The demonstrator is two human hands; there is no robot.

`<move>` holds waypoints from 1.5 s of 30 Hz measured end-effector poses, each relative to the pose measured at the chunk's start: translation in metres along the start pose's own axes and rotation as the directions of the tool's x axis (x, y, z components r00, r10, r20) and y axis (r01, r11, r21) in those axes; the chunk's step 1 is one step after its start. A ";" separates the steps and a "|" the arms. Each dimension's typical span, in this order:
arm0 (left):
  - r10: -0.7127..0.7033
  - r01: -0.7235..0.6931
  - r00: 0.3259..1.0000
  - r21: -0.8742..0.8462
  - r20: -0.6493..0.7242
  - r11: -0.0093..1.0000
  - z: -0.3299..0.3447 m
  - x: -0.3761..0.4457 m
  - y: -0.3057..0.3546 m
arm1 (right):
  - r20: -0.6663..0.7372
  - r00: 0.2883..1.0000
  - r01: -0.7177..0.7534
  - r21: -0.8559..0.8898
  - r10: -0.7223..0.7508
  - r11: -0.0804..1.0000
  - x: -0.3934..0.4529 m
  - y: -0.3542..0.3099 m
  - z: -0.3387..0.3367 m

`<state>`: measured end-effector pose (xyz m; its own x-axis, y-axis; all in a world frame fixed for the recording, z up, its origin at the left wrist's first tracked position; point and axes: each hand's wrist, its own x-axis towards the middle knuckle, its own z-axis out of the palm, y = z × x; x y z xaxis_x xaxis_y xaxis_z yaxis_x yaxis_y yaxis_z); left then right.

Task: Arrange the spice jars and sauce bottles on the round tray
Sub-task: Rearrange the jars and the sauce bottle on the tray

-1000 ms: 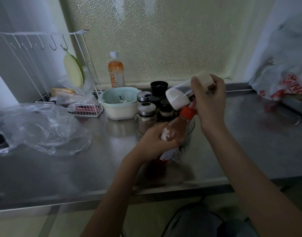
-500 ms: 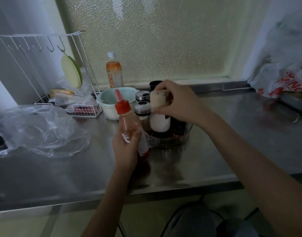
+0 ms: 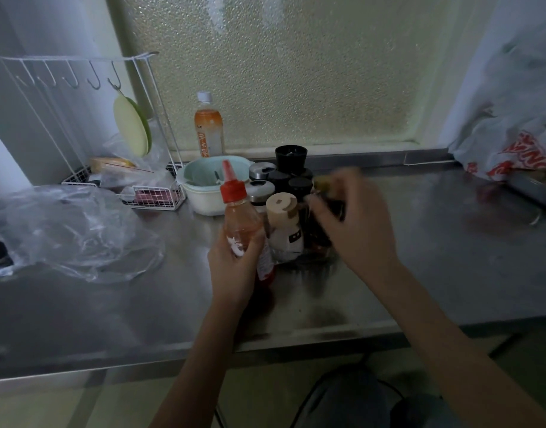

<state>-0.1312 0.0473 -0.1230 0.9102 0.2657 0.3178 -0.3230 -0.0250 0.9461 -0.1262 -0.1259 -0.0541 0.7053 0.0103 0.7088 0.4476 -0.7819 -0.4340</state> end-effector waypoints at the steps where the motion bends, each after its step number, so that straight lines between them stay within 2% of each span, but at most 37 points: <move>1: 0.009 -0.009 1.000 -0.001 -0.014 1.000 0.001 0.000 0.001 | -0.021 0.998 -0.067 0.000 0.067 0.998 -0.011 0.014 -0.004; 3: 0.023 -0.023 0.999 -0.007 -0.033 1.000 0.002 -0.002 0.003 | 0.180 0.969 -0.153 -0.111 0.172 0.982 -0.034 0.040 0.000; 5: 0.038 -0.039 0.999 -0.018 -0.030 0.999 0.005 -0.003 0.005 | 0.359 0.916 -0.131 -0.157 0.181 0.979 -0.051 0.055 0.013; 15: 0.103 -0.101 0.994 0.101 -0.017 0.990 0.009 -0.005 0.004 | 0.412 0.911 0.067 -0.151 0.001 0.986 -0.051 0.001 0.046; 19: 0.121 -0.124 0.992 0.160 0.029 0.979 0.009 -0.007 0.005 | 0.353 0.936 0.049 -0.078 -0.018 0.996 -0.055 -0.010 0.060; 22: 0.130 -0.126 0.992 0.171 -0.010 0.977 0.006 -0.008 0.003 | 0.336 0.941 -0.087 0.111 0.045 0.990 -0.061 -0.009 0.046; 24: 0.185 -0.171 0.981 0.188 -0.056 0.967 0.006 -0.010 0.002 | 0.213 0.970 -0.178 0.311 0.114 0.934 -0.063 -0.010 0.026; 25: 0.237 -0.218 0.969 0.224 -0.062 0.950 0.007 -0.010 0.002 | 0.196 0.971 -0.209 0.412 0.138 0.887 -0.064 -0.011 0.016; 27: 0.326 -0.307 0.945 0.352 0.004 0.884 0.016 -0.015 0.004 | 0.345 0.930 -0.330 0.624 0.129 0.708 -0.062 -0.019 0.001; 28: 0.361 -0.346 0.931 0.425 0.048 0.836 0.022 -0.018 0.007 | 0.421 0.900 -0.387 0.655 0.112 0.649 -0.061 -0.022 -0.002; 29: 0.397 -0.382 0.914 0.491 0.079 0.783 0.029 -0.021 0.011 | 0.441 0.891 -0.399 0.641 0.111 0.655 -0.061 -0.023 -0.002; 32: 0.475 -0.495 0.857 0.574 0.200 0.652 0.045 -0.026 0.018 | 0.297 0.937 -0.303 0.428 0.184 0.851 -0.057 -0.018 -0.006; 35: 0.463 -0.572 0.818 0.571 0.341 0.589 0.044 -0.024 0.014 | 0.117 0.955 -0.296 0.373 0.271 0.879 -0.054 -0.006 -0.028; 37: 0.419 -0.509 0.857 0.618 0.300 0.599 0.038 -0.021 0.008 | -0.032 0.917 -0.348 0.419 0.397 0.839 -0.046 0.006 -0.053; 40: 0.302 -0.314 0.941 0.734 0.154 0.603 0.038 -0.014 0.001 | -0.194 0.854 -0.373 0.419 0.483 0.828 -0.023 0.039 -0.081; 43: 0.142 -0.115 0.989 0.758 0.030 0.643 0.042 -0.006 -0.004 | -0.179 0.850 -0.408 0.371 0.496 0.834 0.012 0.064 -0.073; 45: 0.118 -0.085 0.993 0.759 0.010 0.646 0.041 -0.003 -0.009 | -0.087 0.887 -0.412 0.291 0.453 0.863 0.031 0.074 -0.051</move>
<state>-0.1205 0.0070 -0.1296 0.8683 0.2509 0.4279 -0.0889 -0.7700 0.6318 -0.0995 -0.2154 -0.0359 0.7809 -0.3988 0.4807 0.2560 -0.4977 -0.8287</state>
